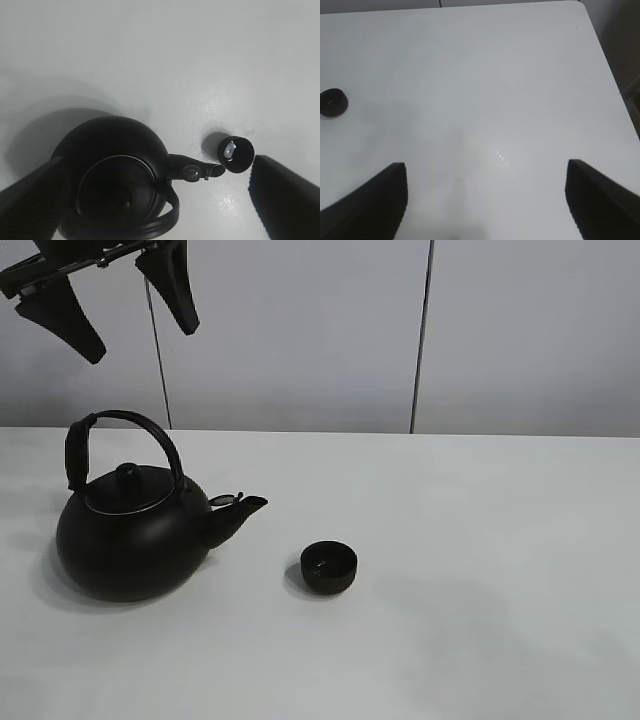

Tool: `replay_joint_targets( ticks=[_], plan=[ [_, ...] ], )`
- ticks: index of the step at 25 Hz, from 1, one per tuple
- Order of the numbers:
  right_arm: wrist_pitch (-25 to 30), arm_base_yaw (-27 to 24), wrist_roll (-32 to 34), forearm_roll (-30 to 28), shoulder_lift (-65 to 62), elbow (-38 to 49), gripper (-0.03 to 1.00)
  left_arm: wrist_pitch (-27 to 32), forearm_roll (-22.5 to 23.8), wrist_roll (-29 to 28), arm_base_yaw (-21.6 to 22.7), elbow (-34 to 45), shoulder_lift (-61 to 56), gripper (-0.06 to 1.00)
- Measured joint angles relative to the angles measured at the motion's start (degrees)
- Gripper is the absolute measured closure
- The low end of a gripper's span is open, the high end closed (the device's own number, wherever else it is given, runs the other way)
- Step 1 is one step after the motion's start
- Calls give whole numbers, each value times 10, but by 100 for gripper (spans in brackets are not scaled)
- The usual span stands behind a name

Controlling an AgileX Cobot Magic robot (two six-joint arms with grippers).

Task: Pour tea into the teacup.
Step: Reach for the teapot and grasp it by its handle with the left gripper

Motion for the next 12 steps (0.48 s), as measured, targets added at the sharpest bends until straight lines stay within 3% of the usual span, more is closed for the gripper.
replay_joint_targets(
  ticks=[9,12],
  plan=[
    [-1,0,0,0,0,0,38,-14,1,9,3,0,-1,25],
    [-1,0,0,0,0,0,38,-17,17,45,4,3,-20,25]
  ],
)
